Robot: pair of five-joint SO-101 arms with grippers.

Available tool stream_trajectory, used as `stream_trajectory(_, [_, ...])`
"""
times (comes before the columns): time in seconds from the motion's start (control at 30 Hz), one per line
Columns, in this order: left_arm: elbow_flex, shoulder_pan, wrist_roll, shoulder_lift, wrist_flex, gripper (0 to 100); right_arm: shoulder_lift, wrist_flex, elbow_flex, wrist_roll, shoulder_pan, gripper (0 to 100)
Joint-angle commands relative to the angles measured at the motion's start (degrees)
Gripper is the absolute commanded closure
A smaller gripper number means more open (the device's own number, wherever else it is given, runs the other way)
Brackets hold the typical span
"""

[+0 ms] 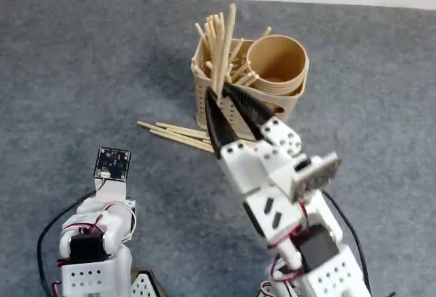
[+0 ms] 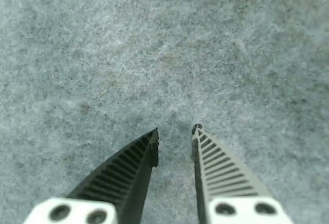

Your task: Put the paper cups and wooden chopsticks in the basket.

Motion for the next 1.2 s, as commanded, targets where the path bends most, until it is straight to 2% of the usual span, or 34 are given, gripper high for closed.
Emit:
stream_trajectory(0.0, [1.19,-0.31,0.35,0.04,0.26,88,9.63,-3.3,-9.89,0.0,-0.66,99.2])
stream_trajectory(0.43, [1.19,-0.31,0.35,0.04,0.26,88,36.0,-3.74,-36.26,-0.09,10.68,99.2])
stream_trajectory(0.53, [1.19,-0.31,0.35,0.04,0.26,88,39.78,-11.12,-38.73,-0.09,13.23,99.2])
stream_trajectory(0.83, [1.19,-0.31,0.35,0.04,0.26,88,47.34,-14.11,-35.03,-0.26,14.9,99.3])
stream_trajectory(1.17, [1.19,-0.31,0.35,0.04,0.26,88,47.52,-14.2,-22.73,-0.09,14.46,99.3])
